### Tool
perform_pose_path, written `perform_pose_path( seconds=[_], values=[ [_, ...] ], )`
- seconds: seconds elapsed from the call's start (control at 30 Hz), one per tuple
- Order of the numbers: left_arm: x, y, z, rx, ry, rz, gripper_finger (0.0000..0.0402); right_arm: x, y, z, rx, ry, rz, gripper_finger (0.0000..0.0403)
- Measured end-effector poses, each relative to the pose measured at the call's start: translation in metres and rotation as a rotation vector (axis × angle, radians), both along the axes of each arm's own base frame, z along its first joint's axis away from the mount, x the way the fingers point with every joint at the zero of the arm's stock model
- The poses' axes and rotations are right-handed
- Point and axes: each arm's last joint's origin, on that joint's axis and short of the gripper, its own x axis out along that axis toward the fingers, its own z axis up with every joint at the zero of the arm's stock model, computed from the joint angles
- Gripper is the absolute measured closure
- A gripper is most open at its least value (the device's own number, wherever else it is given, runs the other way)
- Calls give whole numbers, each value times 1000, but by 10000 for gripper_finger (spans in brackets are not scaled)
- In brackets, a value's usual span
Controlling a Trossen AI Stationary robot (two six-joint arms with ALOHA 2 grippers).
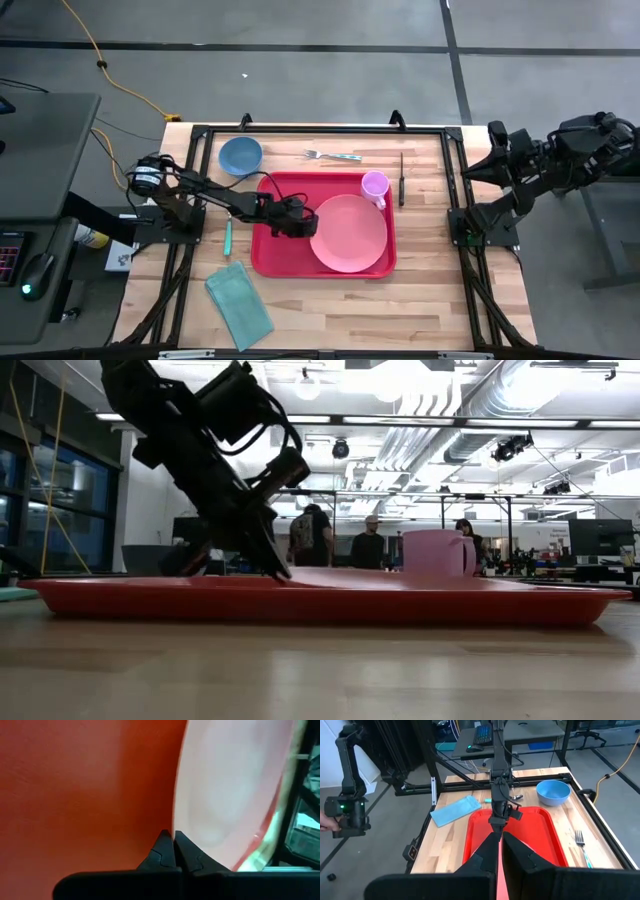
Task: Set up tray
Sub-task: Put the pink plate on the red tray to the bottom left of the purple cup, then put the blue bowl on the pink plate
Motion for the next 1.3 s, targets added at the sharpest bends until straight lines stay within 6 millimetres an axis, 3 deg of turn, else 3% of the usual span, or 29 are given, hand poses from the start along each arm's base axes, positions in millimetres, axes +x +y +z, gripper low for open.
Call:
perform_pose_path(
  seconds=[0.23, 0.53, 0.73, 1.03, 1.3],
  values=[
    [2, 1, -2, 28, -8, 10, 388, 2, 1, 0, 2, 6, 6, 403],
    [1, 0, -2, 21, -5, -6, 306, 2, 1, 0, 1, 6, 7, 403],
    [0, 0, 7, 12, -38, -25, 285, 2, 1, 0, 1, 6, 8, 403],
    [-10, -1, 47, 100, -170, -53, 283, 1, 2, 0, 2, 9, 33, 403],
    [-37, -6, 109, 316, -376, 21, 282, 1, 2, 0, 3, 11, 47, 403]
  ],
)
